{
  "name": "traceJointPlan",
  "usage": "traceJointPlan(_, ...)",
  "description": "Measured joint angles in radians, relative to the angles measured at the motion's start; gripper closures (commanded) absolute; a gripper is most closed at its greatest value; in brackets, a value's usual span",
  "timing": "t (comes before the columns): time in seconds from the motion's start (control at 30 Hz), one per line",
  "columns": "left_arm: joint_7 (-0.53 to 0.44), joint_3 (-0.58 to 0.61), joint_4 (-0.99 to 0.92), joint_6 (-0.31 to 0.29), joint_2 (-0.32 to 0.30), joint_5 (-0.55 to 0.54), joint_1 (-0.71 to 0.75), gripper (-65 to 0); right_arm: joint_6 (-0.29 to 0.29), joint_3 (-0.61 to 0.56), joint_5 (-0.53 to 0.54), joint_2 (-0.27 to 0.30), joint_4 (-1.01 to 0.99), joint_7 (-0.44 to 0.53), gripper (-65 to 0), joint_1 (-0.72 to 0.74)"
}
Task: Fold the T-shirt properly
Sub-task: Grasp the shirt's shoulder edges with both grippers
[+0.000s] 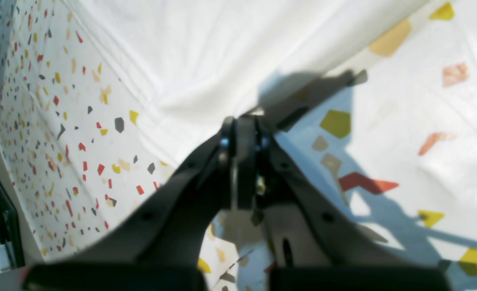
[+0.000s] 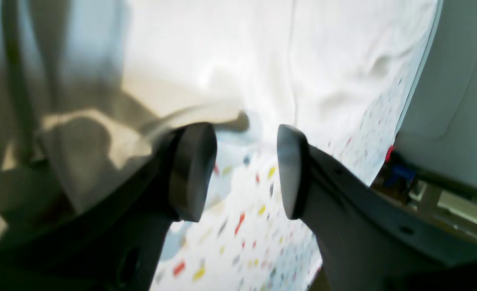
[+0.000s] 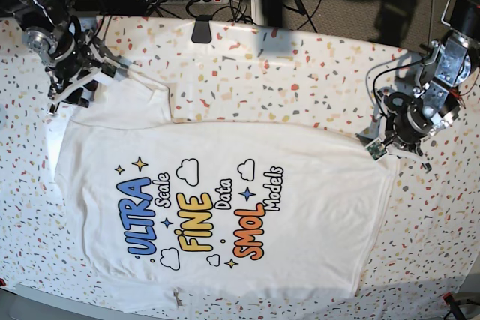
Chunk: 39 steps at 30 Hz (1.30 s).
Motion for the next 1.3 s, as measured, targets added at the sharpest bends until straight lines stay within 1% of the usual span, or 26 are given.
traceJointPlan(0.13,0.0,0.0,0.0,0.0,0.0,0.0,0.0,0.0,0.012,-0.048,0.006,0.0,0.0,0.0,-28.6,0.054)
traceJointPlan(0.17,0.0,0.0,0.0,0.0,0.0,0.0,0.0,0.0,0.021,-0.056,0.006,0.0,0.0,0.0,-28.6,0.064)
traceJointPlan(0.3,0.0,0.0,0.0,0.0,0.0,0.0,0.0,0.0,0.057,-0.066,0.086,0.0,0.0,-0.003,-28.6,0.098)
traceJointPlan(0.4,0.0,0.0,0.0,0.0,0.0,0.0,0.0,0.0,0.1,-0.068,0.085,0.0,-0.002,-0.003,-27.6,0.108)
traceJointPlan(0.47,0.0,0.0,0.0,0.0,0.0,0.0,0.0,0.0,0.132,-0.068,0.086,0.0,-0.016,0.0,-23.4,0.113)
traceJointPlan(0.6,0.0,0.0,0.0,0.0,0.0,0.0,0.0,0.0,0.145,-0.068,0.088,-0.029,-0.055,0.008,-17.6,0.131)
traceJointPlan(0.67,0.0,0.0,0.0,0.0,0.0,0.0,0.0,0.0,0.159,-0.066,0.085,-0.043,-0.066,0.006,-11.0,0.143)
traceJointPlan(0.73,0.0,0.0,0.0,0.0,0.0,0.0,0.0,0.0,0.158,-0.067,0.096,-0.053,-0.068,-0.005,-2.4,0.145)
traceJointPlan(0.77,0.0,0.0,0.0,0.0,0.0,0.0,0.0,0.0,0.156,-0.067,0.135,-0.055,-0.068,-0.017,0.0,0.147)
traceJointPlan(0.83,0.0,0.0,0.0,0.0,0.0,-0.008,0.0,0.0,0.153,-0.067,0.23,-0.053,-0.068,-0.062,0.0,0.163)
traceJointPlan(0.87,0.003,0.0,0.0,0.0,0.0,-0.024,0.0,0.0,0.14,-0.067,0.278,-0.053,-0.068,-0.083,0.0,0.172)
traceJointPlan(0.97,0.012,0.0,0.0,0.007,-0.003,-0.087,0.0,0.0,0.072,-0.067,0.38,-0.053,-0.068,-0.098,0.0,0.18)
traceJointPlan(1.07,0.006,0.0,-0.002,0.005,-0.005,-0.161,0.0,0.0,0.07,-0.067,0.426,-0.055,-0.067,-0.133,0.0,0.18)
traceJointPlan(1.13,0.005,0.001,-0.002,-0.001,-0.009,-0.206,0.0,0.0,0.066,-0.067,0.437,-0.055,-0.055,-0.166,0.0,0.18)
traceJointPlan(1.2,-0.008,0.001,-0.002,-0.002,-0.026,-0.252,0.0,0.0,0.063,-0.066,0.448,-0.055,-0.03,-0.205,0.0,0.177)
traceJointPlan(1.3,0.008,0.001,0.022,-0.001,-0.061,-0.349,0.009,0.0,0.064,-0.029,0.447,-0.049,0.033,-0.219,0.0,0.138)
